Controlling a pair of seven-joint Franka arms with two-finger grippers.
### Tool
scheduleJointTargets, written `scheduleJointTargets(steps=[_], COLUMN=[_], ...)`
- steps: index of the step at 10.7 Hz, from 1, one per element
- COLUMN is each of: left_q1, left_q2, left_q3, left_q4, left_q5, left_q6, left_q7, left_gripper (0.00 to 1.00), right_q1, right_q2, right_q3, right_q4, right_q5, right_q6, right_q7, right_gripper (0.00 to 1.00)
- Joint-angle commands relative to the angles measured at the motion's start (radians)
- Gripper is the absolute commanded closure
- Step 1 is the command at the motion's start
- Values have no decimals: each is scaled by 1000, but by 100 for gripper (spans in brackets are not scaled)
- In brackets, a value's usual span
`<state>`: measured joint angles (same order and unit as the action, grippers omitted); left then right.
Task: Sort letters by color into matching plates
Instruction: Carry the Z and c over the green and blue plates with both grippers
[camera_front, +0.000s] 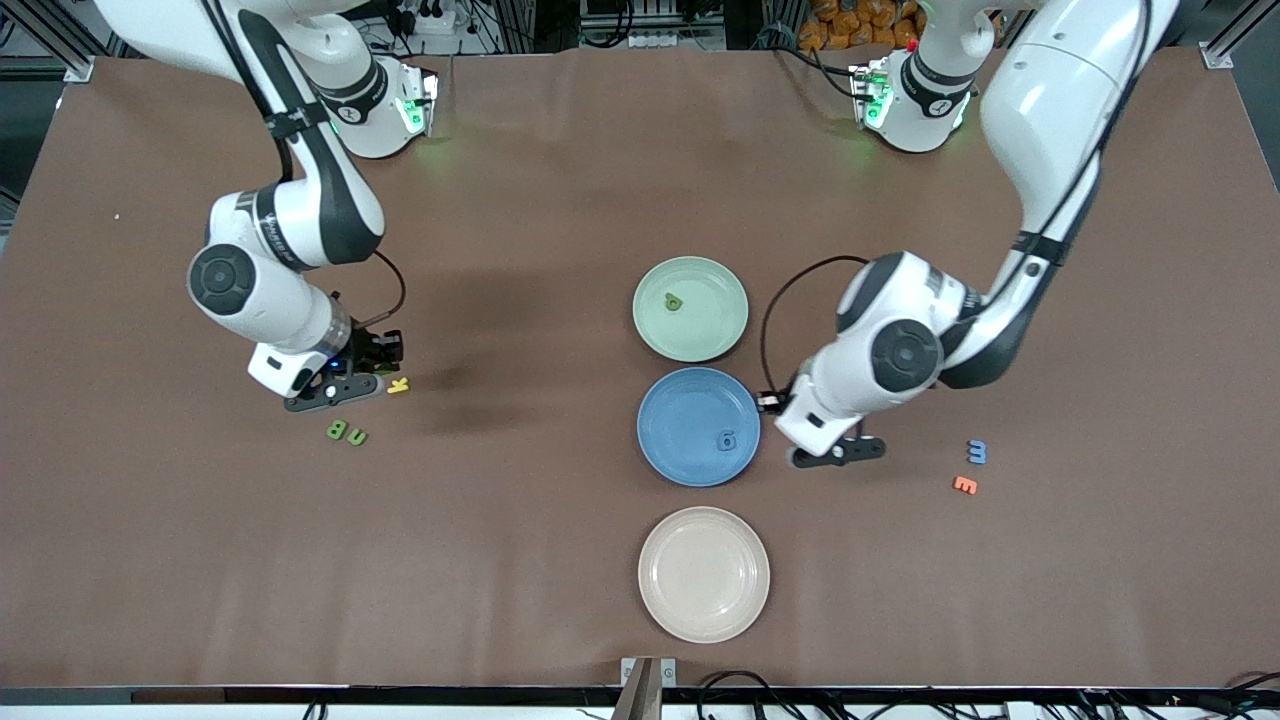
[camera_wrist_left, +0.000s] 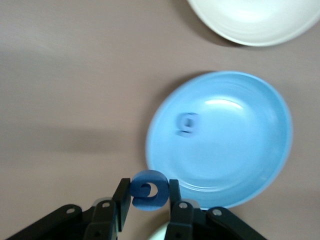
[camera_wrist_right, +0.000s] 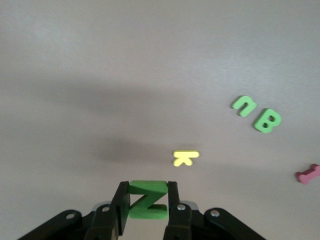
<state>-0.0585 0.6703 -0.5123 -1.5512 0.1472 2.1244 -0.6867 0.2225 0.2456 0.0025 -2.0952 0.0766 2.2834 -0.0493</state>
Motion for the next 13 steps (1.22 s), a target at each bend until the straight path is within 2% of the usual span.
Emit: scheduleJointTargets(steps=[1, 4, 5, 6, 8, 11, 12, 13], left_q1=[-79, -109, -116, -126, -127, -120, -116, -116], left_q2=[35, 37, 35, 29, 14, 12, 6, -7], left_q3=[12, 26, 43, 44, 58, 67, 86, 89], left_q4=[22, 22, 25, 25, 25, 48, 52, 54], left_q5=[-18, -12, -12, -3, 18, 159, 178, 184], left_q6=[90, 117, 117, 117, 114, 108, 100, 45], left_q7=[-92, -125, -125, -126, -123, -110, -93, -79], left_gripper=[100, 100, 30, 0, 0, 0, 0, 0], right_q1=[41, 76, 87, 110, 161, 207, 245, 279], right_q2=[3, 34, 46, 55, 98, 156, 168, 188], right_q3=[27, 56, 66, 68, 73, 140, 142, 140], right_q4=[18, 21, 27, 35, 82, 174, 196, 214], right_q5=[15, 15, 15, 15, 15, 14, 15, 15], right_q6=[-6, 68, 86, 112, 133, 134, 149, 177], right_q7=[129, 242, 274, 320, 406, 610, 696, 774], right_gripper=[100, 100, 100, 100, 100, 100, 100, 100])
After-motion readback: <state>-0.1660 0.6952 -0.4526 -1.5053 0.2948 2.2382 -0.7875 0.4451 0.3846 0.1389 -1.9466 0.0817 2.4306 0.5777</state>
